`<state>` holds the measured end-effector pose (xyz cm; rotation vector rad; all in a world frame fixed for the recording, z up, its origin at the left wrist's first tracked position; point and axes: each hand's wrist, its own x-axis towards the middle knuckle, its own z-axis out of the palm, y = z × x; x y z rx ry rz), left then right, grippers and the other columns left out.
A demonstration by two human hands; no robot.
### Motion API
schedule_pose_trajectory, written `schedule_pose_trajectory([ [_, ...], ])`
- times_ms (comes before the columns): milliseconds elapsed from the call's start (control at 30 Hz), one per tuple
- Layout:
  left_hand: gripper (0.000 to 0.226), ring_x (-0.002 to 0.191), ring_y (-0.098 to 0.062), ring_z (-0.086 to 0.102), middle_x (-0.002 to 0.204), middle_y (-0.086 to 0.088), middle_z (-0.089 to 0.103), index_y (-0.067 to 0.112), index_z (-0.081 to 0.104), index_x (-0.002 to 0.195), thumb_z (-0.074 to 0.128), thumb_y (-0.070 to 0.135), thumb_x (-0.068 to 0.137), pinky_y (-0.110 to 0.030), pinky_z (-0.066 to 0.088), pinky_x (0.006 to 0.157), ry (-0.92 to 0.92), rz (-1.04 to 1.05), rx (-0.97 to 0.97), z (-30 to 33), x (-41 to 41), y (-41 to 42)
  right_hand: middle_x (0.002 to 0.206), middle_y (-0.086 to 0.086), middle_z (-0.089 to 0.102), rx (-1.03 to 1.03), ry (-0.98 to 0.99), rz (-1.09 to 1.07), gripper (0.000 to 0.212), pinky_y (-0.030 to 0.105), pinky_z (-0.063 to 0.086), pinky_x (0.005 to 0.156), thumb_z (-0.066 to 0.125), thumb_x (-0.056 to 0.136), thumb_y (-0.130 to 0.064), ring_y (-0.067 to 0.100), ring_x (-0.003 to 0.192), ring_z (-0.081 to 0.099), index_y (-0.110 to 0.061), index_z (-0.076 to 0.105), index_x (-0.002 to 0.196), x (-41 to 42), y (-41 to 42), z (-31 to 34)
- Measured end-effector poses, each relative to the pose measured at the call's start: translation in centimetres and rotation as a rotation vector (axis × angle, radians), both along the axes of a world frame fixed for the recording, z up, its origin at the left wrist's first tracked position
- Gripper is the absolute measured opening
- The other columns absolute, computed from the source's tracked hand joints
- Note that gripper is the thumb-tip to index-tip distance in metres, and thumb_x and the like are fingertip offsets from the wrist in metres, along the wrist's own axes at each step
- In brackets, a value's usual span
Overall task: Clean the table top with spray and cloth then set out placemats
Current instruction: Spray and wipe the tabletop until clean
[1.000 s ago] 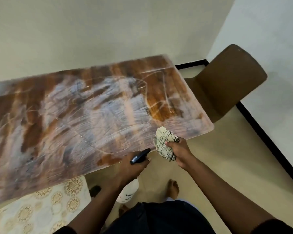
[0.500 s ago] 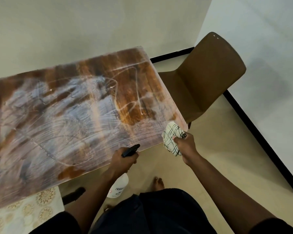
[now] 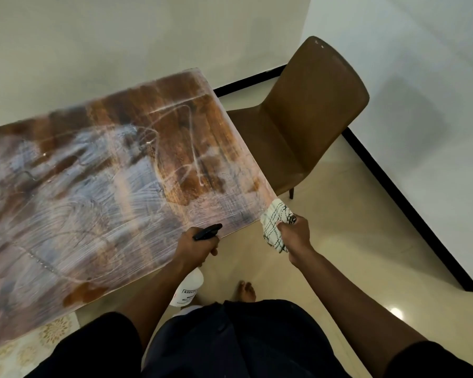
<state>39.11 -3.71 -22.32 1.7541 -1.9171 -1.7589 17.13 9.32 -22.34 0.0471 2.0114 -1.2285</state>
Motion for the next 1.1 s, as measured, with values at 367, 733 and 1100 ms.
schedule_pose_trajectory([
  [367,0.045,0.037,-0.017,0.045,0.058,-0.009,0.07,0.001,0.075,0.108,0.071,0.027,0.071,-0.029,0.04,0.044,0.071,0.04,0.06,-0.4,-4.6,-0.6,0.107,0.006,0.077,0.029,0.055,0.016,0.031,0.047,0.062,0.091,0.057,0.095,-0.002,0.027,0.096,0.075,-0.015,0.074,0.118,-0.4,0.4,-0.1],
  [733,0.015,0.041,-0.022,0.045,0.07,-0.013,0.078,0.0,0.078,0.09,0.072,0.014,0.093,-0.029,0.041,0.045,0.019,0.045,0.039,-1.1,-2.7,-0.7,0.11,0.008,0.077,0.028,0.091,0.025,0.03,0.049,0.062,0.093,0.058,0.095,-0.002,0.028,0.098,0.074,-0.015,0.075,0.117,0.0,-0.1,0.0],
  [1100,0.019,0.036,-0.014,0.048,0.065,-0.014,0.075,-0.002,0.073,0.092,0.076,0.017,0.095,-0.027,0.041,0.04,-0.028,0.183,-0.012,-1.1,3.4,-0.3,0.122,0.009,0.075,0.023,0.1,0.137,0.034,0.044,0.06,0.097,0.056,0.098,-0.003,0.028,0.108,0.072,-0.011,0.071,0.128,2.6,-2.0,0.3],
])
